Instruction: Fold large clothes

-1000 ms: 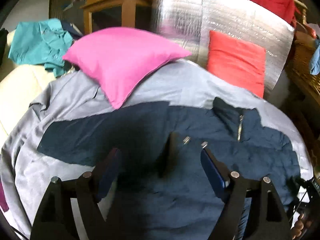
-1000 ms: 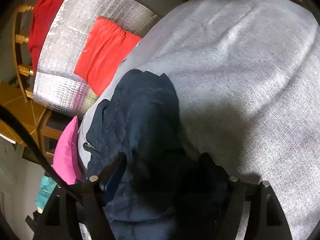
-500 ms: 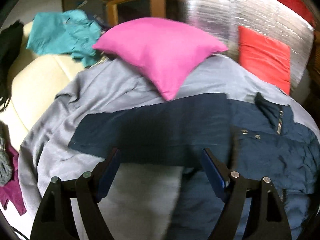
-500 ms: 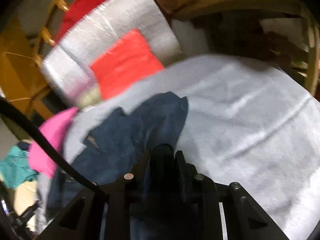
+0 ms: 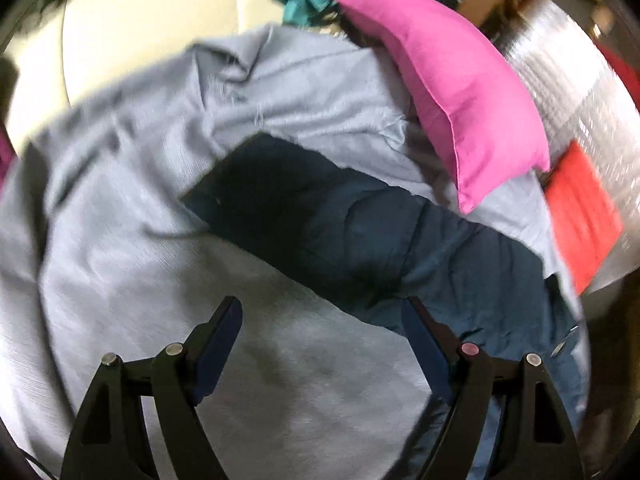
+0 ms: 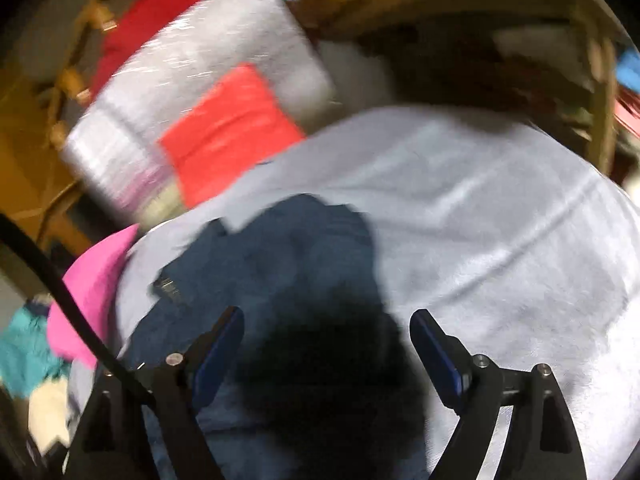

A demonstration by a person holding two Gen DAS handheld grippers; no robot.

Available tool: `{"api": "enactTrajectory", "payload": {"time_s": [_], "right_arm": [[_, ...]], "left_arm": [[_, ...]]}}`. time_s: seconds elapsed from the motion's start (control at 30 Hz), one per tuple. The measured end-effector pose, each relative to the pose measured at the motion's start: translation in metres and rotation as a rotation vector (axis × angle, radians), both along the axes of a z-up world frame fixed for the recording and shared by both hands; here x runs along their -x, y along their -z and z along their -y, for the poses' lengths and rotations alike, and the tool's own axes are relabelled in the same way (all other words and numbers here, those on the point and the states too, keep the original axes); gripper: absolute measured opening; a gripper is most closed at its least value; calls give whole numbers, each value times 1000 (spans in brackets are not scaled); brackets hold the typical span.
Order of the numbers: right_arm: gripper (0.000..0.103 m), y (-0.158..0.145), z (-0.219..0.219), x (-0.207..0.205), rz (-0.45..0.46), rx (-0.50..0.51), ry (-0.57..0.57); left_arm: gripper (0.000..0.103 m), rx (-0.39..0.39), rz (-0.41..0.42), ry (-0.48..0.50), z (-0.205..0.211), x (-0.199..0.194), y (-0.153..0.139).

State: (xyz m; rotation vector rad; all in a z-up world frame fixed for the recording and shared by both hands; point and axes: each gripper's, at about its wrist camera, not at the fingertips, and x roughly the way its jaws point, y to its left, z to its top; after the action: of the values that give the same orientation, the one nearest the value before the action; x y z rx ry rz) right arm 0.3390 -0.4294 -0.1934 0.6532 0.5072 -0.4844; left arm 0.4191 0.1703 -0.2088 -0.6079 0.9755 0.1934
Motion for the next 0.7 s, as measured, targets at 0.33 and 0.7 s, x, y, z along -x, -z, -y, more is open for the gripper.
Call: {"api": "enactTrajectory", "payload": {"time_s": [0.33, 0.7], "right_arm": [[82, 14, -55, -30, -26, 5, -213], [81, 16, -43, -23, -17, -4, -171]], "left_arm": [[70, 431, 27, -25, 4, -25, 45], [15, 347, 117, -51, 17, -45, 27]]}}
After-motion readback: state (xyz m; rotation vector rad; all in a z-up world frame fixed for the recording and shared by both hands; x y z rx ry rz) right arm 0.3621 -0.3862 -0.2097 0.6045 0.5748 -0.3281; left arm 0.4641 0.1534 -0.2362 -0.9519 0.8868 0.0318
